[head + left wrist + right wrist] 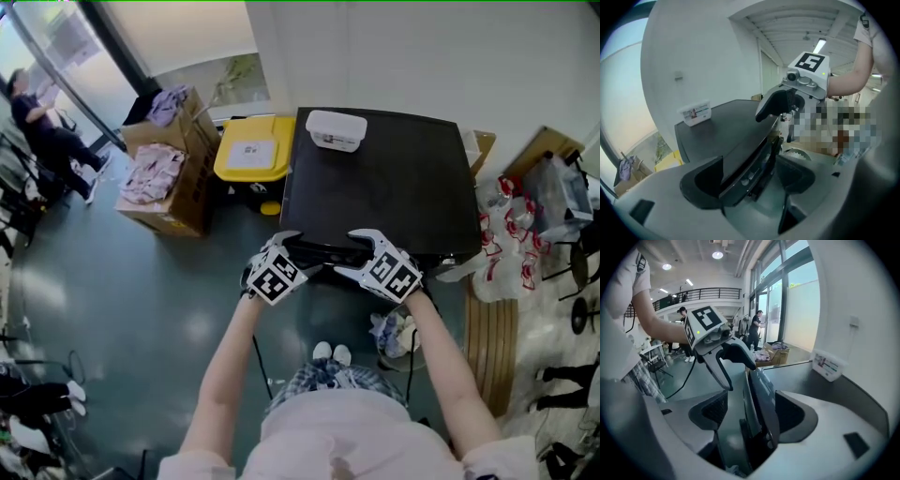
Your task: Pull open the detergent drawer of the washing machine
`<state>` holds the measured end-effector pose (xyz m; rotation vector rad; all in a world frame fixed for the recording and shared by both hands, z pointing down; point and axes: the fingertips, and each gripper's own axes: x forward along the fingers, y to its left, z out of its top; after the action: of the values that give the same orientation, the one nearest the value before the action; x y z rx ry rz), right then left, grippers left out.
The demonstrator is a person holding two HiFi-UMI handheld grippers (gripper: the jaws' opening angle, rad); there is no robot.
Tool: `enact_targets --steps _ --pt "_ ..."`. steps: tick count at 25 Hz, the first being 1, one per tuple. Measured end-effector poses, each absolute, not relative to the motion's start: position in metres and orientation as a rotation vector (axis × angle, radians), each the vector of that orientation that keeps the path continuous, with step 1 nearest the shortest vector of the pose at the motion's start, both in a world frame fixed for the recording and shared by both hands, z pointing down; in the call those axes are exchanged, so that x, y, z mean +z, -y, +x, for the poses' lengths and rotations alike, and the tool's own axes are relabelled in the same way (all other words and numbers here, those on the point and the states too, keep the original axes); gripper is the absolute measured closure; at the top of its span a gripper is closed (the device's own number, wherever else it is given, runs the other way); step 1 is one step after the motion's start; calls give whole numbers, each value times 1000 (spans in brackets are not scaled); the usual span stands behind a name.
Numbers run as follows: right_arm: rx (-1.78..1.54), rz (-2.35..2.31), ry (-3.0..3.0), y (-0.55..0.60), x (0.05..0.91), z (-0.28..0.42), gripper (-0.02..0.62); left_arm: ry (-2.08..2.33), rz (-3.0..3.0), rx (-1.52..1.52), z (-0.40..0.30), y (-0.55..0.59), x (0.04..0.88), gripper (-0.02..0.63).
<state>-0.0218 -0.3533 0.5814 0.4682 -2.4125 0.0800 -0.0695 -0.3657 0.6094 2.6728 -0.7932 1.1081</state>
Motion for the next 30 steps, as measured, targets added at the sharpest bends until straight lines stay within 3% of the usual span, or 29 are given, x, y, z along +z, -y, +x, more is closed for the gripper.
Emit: enact_targets --steps 21,30 --pt "-10 257 2185 344 646 -39 322 492 2620 1477 -54 352 661 250" --pt "-115 272 2104 345 657 -39 384 506 2642 1626 -58 357 662 345"
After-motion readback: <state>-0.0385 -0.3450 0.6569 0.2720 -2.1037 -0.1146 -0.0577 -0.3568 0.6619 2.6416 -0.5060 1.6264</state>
